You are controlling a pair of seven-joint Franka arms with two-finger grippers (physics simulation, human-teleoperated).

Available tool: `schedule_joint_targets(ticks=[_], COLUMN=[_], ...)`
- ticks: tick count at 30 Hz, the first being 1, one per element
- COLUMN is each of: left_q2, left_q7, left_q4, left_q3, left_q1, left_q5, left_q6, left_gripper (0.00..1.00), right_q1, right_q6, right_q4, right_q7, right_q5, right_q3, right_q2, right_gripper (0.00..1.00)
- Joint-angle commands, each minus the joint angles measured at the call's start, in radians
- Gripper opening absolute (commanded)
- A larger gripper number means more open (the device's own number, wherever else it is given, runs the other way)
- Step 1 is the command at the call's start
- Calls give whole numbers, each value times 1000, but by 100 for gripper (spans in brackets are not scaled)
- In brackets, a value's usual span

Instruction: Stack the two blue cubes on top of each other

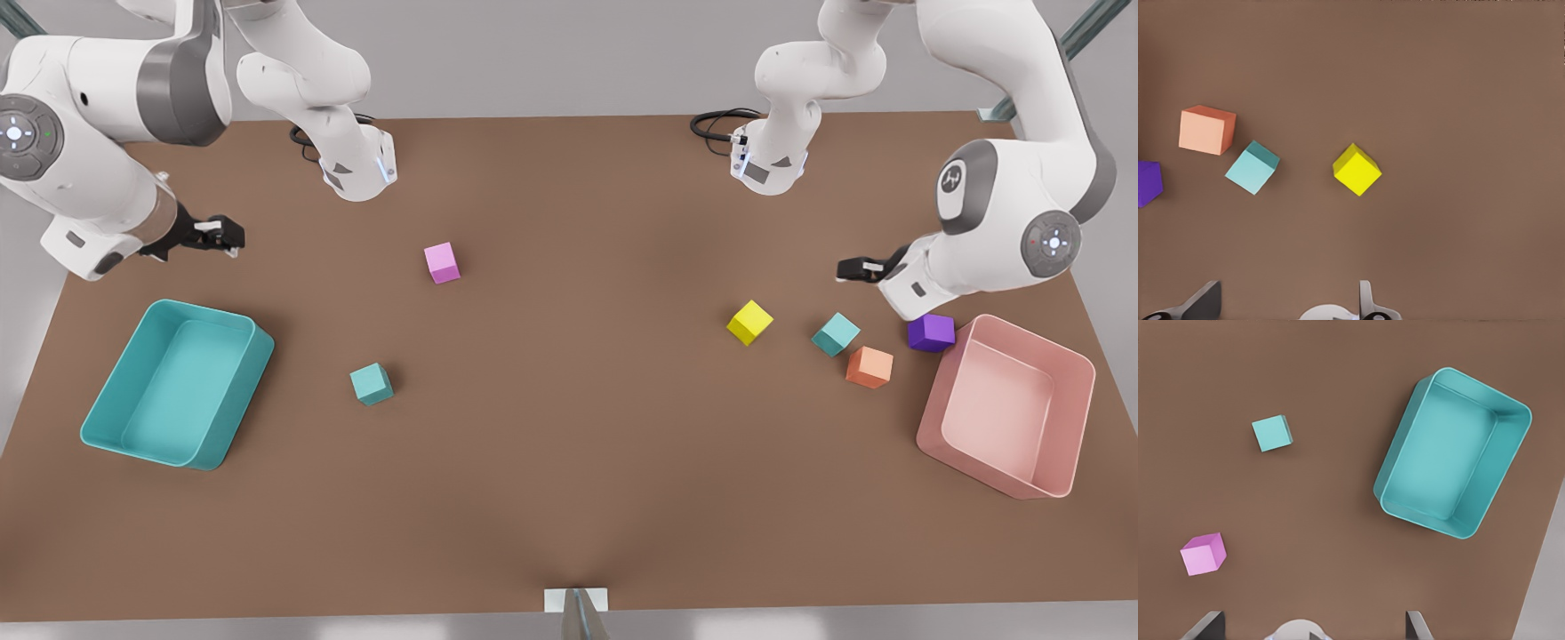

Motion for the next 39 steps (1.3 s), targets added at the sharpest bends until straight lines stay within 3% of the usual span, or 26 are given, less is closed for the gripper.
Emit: schedule_joint_targets(ticks=[1, 3, 5, 7, 10, 13, 15, 17, 19, 20, 22, 33, 39], left_q2=[-1, 5, 4, 5, 0, -7, -4, -6, -6, -6, -4, 2, 20], left_q7=[42, 42, 44, 42, 42, 40, 42, 42, 42, 42, 42, 40, 40], left_q4=[0, 0, 3, 3, 5, 10, 10, 10, 11, 11, 11, 11, 11], left_q3=[0, 0, 0, 0, -2, -7, -7, -7, -7, -7, -7, -7, -7], left_q1=[-7, -1, 2, 2, 0, -1, -1, 0, -1, -3, -6, -9, -1], left_q5=[1, 1, 1, 1, 1, 1, -1, -1, -1, -1, -1, -1, 1], left_q6=[35, 35, 38, 39, 36, 36, 36, 24, 19, 21, 24, 26, 47], left_gripper=[100, 100, 100, 100, 100, 100, 100, 100, 100, 100, 100, 100, 100], right_q1=[0, 9, 31, 18, -41, -54, -68, -66, -66, -71, -74, -61, -31], right_q6=[42, 36, 48, 174, 306, 333, 571, 892, 1033, 1151, 1177, 1067, 1073], right_q4=[0, 25, 36, 37, -90, -66, -157, -386, -455, -538, -567, -590, -605], right_q7=[-21, -24, -7, 247, 608, 635, 747, 846, 887, 887, 896, 1290, 1353], right_q5=[-1, -7, -12, 20, 94, 30, 39, 28, 5, -1, -1, 117, 183], right_q3=[0, -3, -2, -8, -11, -11, -11, -12, -11, -11, -11, 0, 5], right_q2=[3, 59, 242, 346, 360, 423, 395, 308, 306, 288, 280, 268, 279], right_gripper=[100, 100, 100, 100, 100, 100, 100, 100, 100, 94, 100, 100, 100])
